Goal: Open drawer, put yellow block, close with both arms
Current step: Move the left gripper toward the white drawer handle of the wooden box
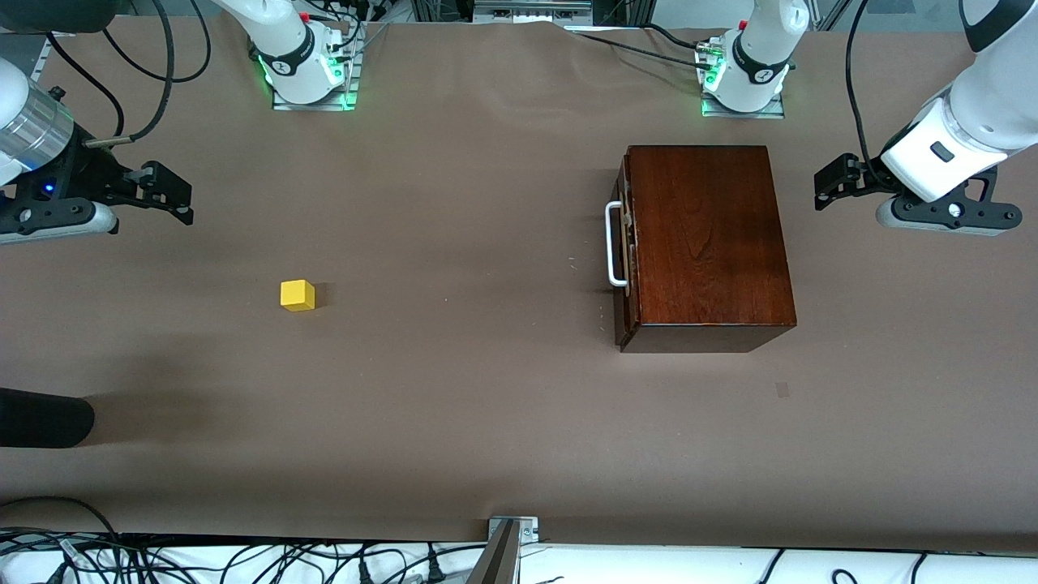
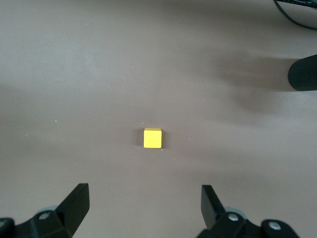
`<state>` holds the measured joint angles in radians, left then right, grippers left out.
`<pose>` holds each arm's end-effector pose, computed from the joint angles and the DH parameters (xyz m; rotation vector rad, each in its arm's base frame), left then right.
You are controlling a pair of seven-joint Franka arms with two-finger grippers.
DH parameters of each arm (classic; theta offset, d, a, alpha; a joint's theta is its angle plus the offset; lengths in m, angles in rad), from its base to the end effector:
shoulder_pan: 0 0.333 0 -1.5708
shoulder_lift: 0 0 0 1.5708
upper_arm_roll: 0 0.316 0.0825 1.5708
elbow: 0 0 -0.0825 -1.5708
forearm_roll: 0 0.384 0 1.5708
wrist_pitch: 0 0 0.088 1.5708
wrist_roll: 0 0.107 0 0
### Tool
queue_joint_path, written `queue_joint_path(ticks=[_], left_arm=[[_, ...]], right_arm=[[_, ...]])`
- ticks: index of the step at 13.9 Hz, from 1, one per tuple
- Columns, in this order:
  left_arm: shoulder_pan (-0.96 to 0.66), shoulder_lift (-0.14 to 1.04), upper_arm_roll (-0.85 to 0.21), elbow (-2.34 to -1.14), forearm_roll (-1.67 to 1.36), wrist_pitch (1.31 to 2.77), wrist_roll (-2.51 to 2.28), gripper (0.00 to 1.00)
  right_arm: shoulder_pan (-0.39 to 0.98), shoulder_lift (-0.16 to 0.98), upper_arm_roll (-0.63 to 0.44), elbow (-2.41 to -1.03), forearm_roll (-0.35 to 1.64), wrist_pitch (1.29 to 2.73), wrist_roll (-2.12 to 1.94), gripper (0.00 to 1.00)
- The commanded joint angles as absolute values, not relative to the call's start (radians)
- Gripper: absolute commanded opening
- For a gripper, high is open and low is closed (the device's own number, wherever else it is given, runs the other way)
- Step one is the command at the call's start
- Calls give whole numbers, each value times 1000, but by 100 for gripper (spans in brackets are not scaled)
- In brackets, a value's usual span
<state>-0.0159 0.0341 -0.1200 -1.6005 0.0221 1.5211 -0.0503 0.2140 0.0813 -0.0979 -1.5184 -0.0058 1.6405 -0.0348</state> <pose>0.5523 -0.0720 0.5877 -3.1055 0.1335 0.1728 0.5821 0.0697 0.6095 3.1199 0.2370 0.0653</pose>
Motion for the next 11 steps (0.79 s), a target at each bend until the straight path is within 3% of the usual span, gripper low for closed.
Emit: queue_joint_path(ticks=[1,7,11], left_arm=[[-14,46,-120,-1572,-2,1511,-49,100],[-23,48,-126,-1571,-15,1494,-46,100],[-23,57,-268,-1578,-37,1473,-57,100]], right_arm=[[209,83,-100,-1503,15,1635,-51,100],[209,83,-100,-1505,15,1637,-51,100],[209,83,-101,-1505,14,1637,-51,100]])
